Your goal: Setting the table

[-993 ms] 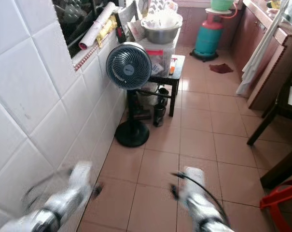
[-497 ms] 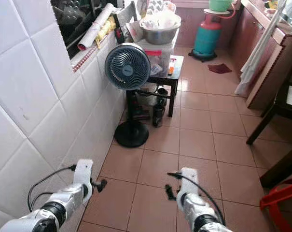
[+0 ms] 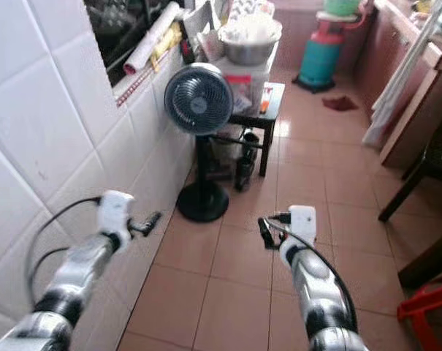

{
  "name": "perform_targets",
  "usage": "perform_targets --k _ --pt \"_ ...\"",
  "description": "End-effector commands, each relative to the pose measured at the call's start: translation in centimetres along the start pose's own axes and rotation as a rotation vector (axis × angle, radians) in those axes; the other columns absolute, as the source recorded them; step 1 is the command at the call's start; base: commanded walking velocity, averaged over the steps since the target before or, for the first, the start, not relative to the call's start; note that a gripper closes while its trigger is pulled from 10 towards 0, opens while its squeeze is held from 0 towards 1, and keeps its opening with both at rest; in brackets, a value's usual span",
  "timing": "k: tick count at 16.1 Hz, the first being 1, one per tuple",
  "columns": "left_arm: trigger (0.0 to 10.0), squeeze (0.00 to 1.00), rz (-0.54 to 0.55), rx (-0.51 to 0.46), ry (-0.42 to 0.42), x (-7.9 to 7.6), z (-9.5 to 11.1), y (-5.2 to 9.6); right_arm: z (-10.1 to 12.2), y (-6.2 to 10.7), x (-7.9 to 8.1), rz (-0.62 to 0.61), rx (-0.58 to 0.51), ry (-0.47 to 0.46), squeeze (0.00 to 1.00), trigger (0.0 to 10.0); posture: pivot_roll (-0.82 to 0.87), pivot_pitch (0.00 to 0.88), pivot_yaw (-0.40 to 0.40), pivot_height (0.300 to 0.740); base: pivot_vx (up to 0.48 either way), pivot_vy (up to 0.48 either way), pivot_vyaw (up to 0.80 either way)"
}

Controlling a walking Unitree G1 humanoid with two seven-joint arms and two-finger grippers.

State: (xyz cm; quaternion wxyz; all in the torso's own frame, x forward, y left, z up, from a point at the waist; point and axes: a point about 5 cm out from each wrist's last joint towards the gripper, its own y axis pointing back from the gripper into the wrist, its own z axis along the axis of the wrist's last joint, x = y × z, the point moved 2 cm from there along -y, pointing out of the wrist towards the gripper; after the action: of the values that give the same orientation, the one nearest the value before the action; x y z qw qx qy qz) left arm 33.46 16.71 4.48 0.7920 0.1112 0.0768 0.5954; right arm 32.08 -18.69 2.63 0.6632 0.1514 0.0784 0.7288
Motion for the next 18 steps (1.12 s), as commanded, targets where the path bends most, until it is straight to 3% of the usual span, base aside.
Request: perform_targets --k 1,2,4,6,8,11,13,15,18 --pt "10.0 0.0 0.028 -0.099 0.0 0.2 0.7 2.1 0.7 1.6 0.8 0.01 -0.062 -0.008 0.0 10.0 0.08 0.0 -0.012 0.74 0.0 0.0 0.0" --pt "10.0 0.0 0.026 -0.101 -0.04 0.2 0.5 3.4 0.8 2.8 1.4 0.035 -0.075 0.003 0.0 10.0 0.08 0.0 -0.012 0.74 0.0 0.0 0.0" --pt "10.0 0.0 0.062 -0.119 -0.038 0.2 0.6 5.6 1.2 6.2 2.9 0.103 -0.136 0.156 0.0 10.0 0.07 0.0 -0.002 0.74 0.0 0.0 0.0" --pt "10.0 0.0 0.091 -0.121 0.001 0.0 0.7 6.3 1.0 7.8 2.4 0.095 -0.13 0.102 0.0 10.0 0.07 0.0 0.0 0.74 0.0 0.0 0.0" --pt "10.0 0.0 0.105 -0.1 0.048 -0.8 0.6 7.8 1.7 9.2 1.2 -0.02 -0.126 0.042 0.0 10.0 0.06 0.0 0.005 0.74 0.0 0.0 0.0" --pt "10.0 0.0 0.007 -0.081 0.034 -2.9 0.4 7.6 2.3 9.6 1.5 -0.088 -0.143 0.014 0.0 10.0 0.05 0.0 0.008 0.74 0.0 0.0 0.0" --pt "10.0 0.0 0.005 -0.095 0.081 -2.9 1.2 7.1 2.3 9.7 2.0 -0.078 -0.119 0.005 0.0 10.0 0.05 0.0 0.011 0.74 0.0 0.0 -0.27" --pt "10.0 0.0 0.003 -0.112 0.054 -2.9 1.7 7.3 2.3 9.8 2.1 -0.071 -0.107 0.005 0.0 10.0 0.05 0.0 0.012 0.74 0.0 0.0 -0.76" --pt "10.0 0.0 0.042 -0.065 0.022 -1.7 0.8 7.5 2.2 9.8 2.2 -0.068 -0.081 -0.011 0.0 10.0 0.04 0.0 0.017 0.74 0.0 0.0 -0.76"
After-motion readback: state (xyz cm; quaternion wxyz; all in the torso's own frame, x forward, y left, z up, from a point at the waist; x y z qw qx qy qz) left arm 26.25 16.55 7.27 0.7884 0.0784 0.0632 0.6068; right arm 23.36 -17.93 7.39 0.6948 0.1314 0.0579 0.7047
